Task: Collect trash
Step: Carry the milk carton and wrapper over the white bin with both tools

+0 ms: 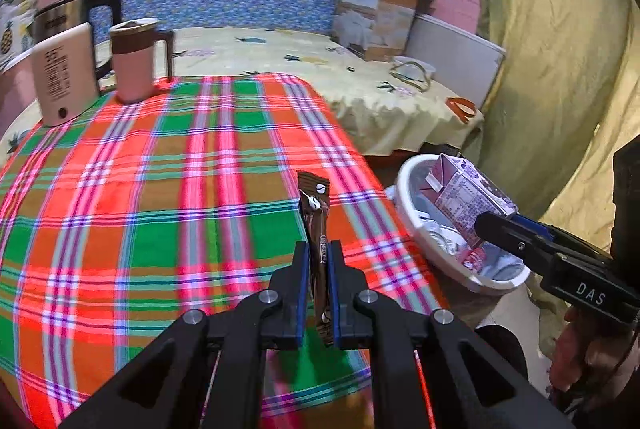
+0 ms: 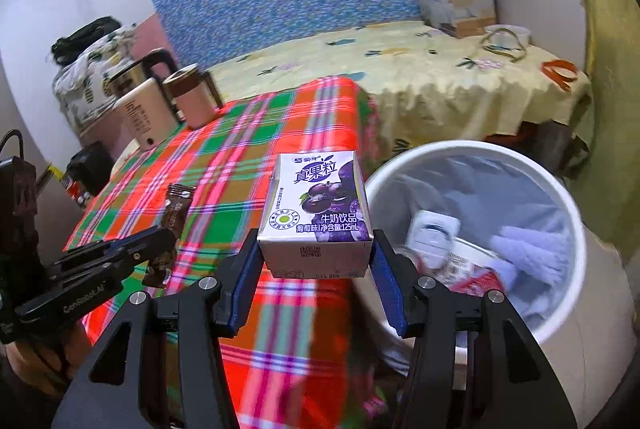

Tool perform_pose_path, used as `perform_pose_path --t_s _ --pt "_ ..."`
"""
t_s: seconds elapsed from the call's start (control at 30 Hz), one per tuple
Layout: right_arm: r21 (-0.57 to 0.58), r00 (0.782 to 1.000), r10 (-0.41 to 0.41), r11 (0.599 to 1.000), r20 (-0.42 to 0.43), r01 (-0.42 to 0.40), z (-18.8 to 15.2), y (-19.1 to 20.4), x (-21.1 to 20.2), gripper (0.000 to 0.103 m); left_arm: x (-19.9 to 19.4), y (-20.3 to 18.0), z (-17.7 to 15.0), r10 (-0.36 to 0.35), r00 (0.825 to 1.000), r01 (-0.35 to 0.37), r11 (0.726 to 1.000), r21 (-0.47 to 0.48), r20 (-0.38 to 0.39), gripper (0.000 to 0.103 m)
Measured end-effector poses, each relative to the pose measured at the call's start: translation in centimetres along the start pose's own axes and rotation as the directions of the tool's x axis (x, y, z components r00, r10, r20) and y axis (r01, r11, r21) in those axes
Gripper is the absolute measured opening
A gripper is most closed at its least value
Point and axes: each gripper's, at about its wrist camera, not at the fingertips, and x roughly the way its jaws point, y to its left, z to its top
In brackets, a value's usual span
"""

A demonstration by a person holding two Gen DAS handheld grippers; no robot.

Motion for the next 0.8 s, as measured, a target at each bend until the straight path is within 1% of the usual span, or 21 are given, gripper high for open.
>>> perform_pose_path --t_s 0.47,0.8 --pt "0.115 0.995 -0.101 0.988 0.019 0.098 -1.1 -5.8 -1.9 0.055 2.7 -6.9 1.0 -0.087 0.996 0.091 0.990 0.111 -0.034 0.010" --pt "0.153 0.993 -0.119 0.981 -0.017 0.120 -1.5 -8.0 -1.1 0.055 5.3 -10.0 1.7 -0.128 0.989 0.138 0.978 0.155 -0.071 0.010"
